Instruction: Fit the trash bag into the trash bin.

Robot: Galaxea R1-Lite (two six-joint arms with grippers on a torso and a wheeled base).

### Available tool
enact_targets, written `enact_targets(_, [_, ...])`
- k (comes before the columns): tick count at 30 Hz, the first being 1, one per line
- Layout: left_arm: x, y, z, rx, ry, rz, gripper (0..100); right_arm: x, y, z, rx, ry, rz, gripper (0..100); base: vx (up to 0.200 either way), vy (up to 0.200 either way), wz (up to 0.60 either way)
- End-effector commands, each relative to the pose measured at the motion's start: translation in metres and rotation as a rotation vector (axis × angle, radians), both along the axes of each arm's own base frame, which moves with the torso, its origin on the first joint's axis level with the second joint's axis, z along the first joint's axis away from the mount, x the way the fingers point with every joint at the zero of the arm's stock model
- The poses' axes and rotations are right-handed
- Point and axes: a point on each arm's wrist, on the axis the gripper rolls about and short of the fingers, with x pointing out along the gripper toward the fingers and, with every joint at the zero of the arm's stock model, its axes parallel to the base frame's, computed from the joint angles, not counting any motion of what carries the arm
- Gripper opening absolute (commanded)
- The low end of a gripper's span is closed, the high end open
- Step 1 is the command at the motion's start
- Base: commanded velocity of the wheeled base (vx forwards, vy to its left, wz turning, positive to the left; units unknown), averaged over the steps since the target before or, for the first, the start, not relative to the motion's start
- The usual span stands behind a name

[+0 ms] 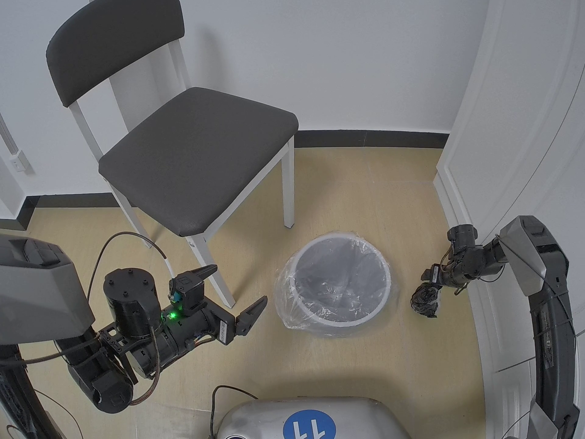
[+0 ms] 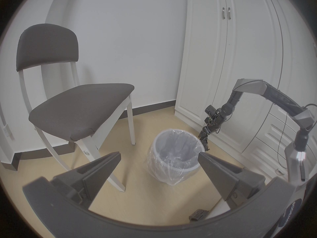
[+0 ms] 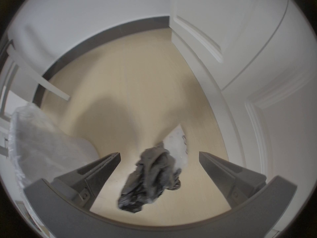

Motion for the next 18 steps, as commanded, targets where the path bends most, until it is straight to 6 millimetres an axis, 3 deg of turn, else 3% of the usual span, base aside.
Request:
enact_targets(1, [0.002,-0.001,-0.006,0.010,0.018,-0.001,100,0.004,0.000,-0.041,0.003,0.086,-0.027,100,0.000,0.000,0.00])
enact_targets(7, [0.002,-0.002,-0.007,0.012,0.018,-0.003,100,0.004,0.009,-0.041,0.022,0.116,-0.005,100,0.000,0.000,0.00])
enact_targets(8, [0.002,-0.002,-0.007,0.012,0.020,-0.002,100,0.004,0.010,-0.041,0.027,0.114,-0.001,0,0.000,0.000,0.00])
enact_targets(18, [0.001,-0.003,-0.009,0.017,0.026,-0.007,100,-0.001,0.015,-0.036,0.046,0.118,-0.007,0,0.000,0.000,0.00])
